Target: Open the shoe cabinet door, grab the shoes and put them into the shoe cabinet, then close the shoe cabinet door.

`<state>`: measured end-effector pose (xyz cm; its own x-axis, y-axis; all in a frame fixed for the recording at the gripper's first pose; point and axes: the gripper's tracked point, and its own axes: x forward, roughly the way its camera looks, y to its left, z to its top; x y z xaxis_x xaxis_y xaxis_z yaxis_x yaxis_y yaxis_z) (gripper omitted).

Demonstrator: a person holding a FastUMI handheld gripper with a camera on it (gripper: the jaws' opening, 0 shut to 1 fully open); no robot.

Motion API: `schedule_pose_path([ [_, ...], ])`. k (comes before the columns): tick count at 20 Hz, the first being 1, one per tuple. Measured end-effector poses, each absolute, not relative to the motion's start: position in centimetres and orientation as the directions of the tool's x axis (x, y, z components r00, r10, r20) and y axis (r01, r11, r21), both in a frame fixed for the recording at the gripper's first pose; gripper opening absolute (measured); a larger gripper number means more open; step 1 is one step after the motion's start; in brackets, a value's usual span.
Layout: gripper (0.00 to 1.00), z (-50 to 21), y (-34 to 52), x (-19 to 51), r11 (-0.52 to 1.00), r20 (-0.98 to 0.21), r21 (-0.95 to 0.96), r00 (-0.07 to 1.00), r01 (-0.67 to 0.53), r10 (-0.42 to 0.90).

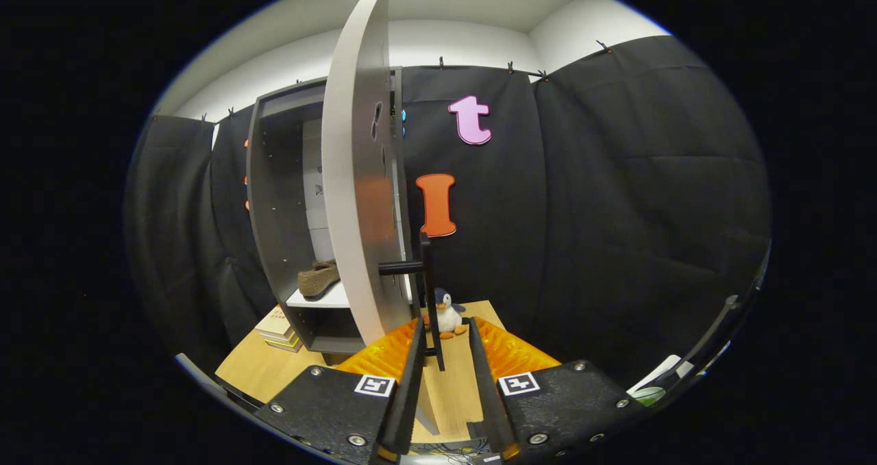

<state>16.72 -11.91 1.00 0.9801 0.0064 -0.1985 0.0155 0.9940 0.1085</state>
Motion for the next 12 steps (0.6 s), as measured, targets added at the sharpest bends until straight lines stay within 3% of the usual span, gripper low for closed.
schedule_pose_path([
  [12, 0.42, 1.6, -10.1, 17.8, 0.973, -0.147, 0.148, 0.969, -0.177, 0.198],
])
